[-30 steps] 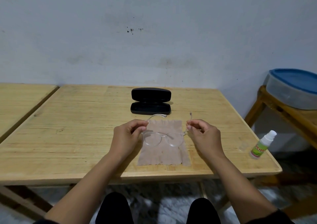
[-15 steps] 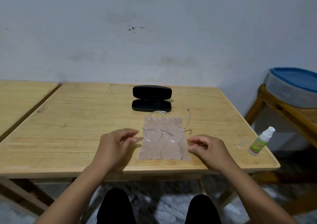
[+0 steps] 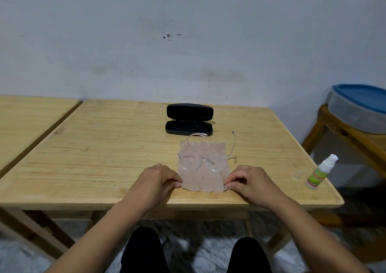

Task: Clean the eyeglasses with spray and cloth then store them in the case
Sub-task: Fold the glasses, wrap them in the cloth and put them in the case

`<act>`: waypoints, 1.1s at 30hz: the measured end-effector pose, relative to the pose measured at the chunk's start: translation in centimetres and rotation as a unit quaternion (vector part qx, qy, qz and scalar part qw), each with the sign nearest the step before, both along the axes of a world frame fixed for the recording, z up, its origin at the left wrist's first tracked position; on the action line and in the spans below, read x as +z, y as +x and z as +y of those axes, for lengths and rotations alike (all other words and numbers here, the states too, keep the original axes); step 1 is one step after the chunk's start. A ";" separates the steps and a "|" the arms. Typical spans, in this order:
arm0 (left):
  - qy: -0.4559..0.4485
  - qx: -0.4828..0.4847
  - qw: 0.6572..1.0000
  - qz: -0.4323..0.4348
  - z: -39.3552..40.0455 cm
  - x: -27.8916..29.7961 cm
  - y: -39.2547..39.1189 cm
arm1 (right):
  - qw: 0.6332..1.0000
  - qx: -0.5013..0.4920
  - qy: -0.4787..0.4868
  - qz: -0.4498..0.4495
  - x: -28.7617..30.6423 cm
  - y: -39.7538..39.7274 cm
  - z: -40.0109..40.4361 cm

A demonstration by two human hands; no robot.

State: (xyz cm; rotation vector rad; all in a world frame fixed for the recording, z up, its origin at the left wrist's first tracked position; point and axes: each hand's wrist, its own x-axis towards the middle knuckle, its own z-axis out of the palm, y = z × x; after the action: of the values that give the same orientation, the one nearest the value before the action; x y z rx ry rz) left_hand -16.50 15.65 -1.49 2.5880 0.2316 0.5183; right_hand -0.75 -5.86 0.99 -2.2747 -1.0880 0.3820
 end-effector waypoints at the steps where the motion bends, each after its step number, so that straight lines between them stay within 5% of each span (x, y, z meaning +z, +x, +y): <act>1: -0.012 0.009 1.000 0.002 -0.1 0.1 0.0 | 1.000 -0.010 0.008 0.004 0.1 -0.1 0.1; 7: -0.136 0.098 0.986 0.007 -0.7 1.3 0.1 | 0.983 -0.110 0.094 0.115 0.4 -0.2 0.4; 12: -0.236 0.174 0.956 -0.015 -1.3 2.3 1.3 | 0.906 -0.209 0.226 0.290 0.6 -0.4 1.3; 24: -0.511 0.210 0.832 -0.042 -2.3 2.2 4.8 | 0.748 -0.313 0.357 0.464 0.1 -0.5 3.7; 28: -0.541 0.208 0.814 -0.026 -2.1 2.1 5.1 | 0.747 -0.309 0.363 0.463 -0.3 -0.4 3.8; 33: -0.530 0.204 0.823 -0.025 -1.9 2.0 4.8 | 0.794 -0.304 0.328 0.412 -0.8 0.0 3.6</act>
State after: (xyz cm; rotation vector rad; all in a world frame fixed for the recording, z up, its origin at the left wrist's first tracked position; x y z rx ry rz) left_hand -11.70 13.77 0.50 1.4197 0.8060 0.4170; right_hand -0.71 -2.27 0.23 -1.4271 0.0187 0.5361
